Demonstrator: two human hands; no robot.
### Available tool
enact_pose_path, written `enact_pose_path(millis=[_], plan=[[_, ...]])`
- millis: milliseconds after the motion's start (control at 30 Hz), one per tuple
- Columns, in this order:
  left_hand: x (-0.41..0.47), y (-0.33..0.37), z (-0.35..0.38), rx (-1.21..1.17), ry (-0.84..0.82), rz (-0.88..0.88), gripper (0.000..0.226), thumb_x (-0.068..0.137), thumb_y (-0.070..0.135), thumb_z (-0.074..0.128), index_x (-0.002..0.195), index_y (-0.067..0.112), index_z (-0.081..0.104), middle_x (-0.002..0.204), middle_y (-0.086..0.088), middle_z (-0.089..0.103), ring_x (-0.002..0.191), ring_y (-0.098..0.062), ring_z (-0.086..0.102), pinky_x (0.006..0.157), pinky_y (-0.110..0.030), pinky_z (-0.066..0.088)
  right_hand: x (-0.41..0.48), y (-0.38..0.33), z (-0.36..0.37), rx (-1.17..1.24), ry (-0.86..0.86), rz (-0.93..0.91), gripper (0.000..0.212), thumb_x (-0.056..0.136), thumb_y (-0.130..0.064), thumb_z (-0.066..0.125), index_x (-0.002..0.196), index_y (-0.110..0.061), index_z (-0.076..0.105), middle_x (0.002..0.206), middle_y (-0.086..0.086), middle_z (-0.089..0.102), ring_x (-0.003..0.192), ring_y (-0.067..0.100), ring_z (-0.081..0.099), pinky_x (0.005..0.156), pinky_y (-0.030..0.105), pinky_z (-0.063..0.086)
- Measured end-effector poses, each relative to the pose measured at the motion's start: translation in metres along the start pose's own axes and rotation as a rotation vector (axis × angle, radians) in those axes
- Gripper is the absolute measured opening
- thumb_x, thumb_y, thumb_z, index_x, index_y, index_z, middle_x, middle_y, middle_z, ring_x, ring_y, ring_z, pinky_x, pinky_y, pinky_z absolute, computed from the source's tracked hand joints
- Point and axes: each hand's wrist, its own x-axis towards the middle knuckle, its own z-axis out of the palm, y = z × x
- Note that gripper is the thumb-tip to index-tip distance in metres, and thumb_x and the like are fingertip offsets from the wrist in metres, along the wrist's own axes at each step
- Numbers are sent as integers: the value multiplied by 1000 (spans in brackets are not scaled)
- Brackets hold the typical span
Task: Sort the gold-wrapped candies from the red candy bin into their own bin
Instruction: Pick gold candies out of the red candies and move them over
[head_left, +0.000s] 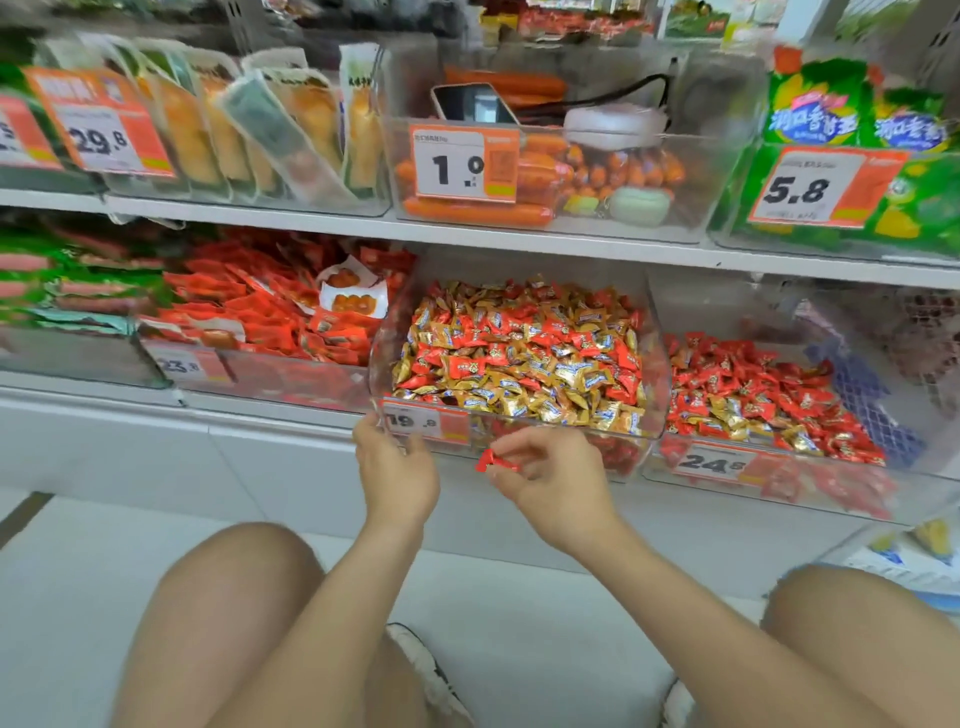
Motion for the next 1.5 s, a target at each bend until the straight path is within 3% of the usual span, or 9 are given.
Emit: enact_pose_path(millis=[133, 367, 533, 700, 900, 1133, 1233, 1367, 1500], plan=[[3, -9, 0, 83, 65, 85, 40, 104, 9, 51, 143, 12, 43, 131, 2, 51, 124, -24, 53, 103, -41, 45, 12, -8, 24, -135, 80, -210, 18, 90, -11, 80, 103, -22, 84, 89, -17, 75, 77, 3, 69, 82, 21, 54], [2, -19, -10, 125, 92, 175, 20, 105, 21, 54, 124, 17, 52, 116, 2, 61, 109, -26, 61, 97, -47, 50, 25, -1, 41, -1, 205, -89, 28, 83, -11, 87, 79, -33, 69, 76, -19, 72, 69, -1, 69, 78, 26, 60], [15, -19, -17, -13, 46, -12, 8, 104, 32, 57, 102, 26, 53, 104, 1, 65, 98, -26, 65, 90, -49, 54, 24, 3, 46, 82, 303, -20, 19, 83, -15, 88, 80, -25, 73, 71, -13, 74, 67, 1, 72, 73, 27, 62], [8, -11, -20, -223, 40, -170, 11, 104, 27, 62, 110, 18, 60, 101, -4, 73, 83, -15, 63, 69, -30, 43, 18, 3, 47, 251, 292, 115, 19, 83, -13, 89, 81, -15, 70, 69, 1, 76, 64, 15, 76, 73, 39, 64], [4, -4, -21, -237, -5, -216, 19, 101, 18, 62, 119, 21, 55, 108, -3, 71, 90, -21, 65, 73, -33, 47, 10, -12, 40, 247, 215, -36, 21, 87, -7, 83, 91, -23, 70, 78, -1, 77, 73, 17, 77, 74, 39, 64], [-17, 36, -23, 491, -101, 149, 42, 92, 23, 63, 127, 8, 45, 124, -14, 52, 115, -38, 53, 90, -51, 52, 19, -25, -20, 16, 289, -143, 20, 94, -13, 74, 96, -33, 75, 82, -17, 76, 71, 4, 73, 76, 37, 63], [-41, 69, -16, 750, -1, 473, 34, 89, 30, 64, 117, 15, 51, 113, -10, 50, 102, -37, 52, 81, -51, 50, 39, -19, -56, -223, 289, -175, 12, 96, -20, 73, 105, -24, 80, 81, -19, 74, 68, -4, 70, 78, 13, 55], [-59, 110, 19, 812, -243, 730, 11, 95, 33, 50, 94, 25, 57, 93, 5, 57, 88, -24, 56, 76, -45, 49, 52, 1, -104, -488, 308, -283, 21, 96, -11, 65, 110, -17, 80, 100, -4, 79, 84, 11, 73, 85, 31, 59], [-78, 142, 81, 753, -504, 862, 11, 95, 34, 51, 87, 30, 58, 84, 10, 61, 82, -17, 60, 70, -42, 52, 68, 13, -170, -523, 334, -190, 27, 80, -17, 52, 85, -26, 78, 81, -8, 76, 75, 18, 71, 77, 35, 59]])
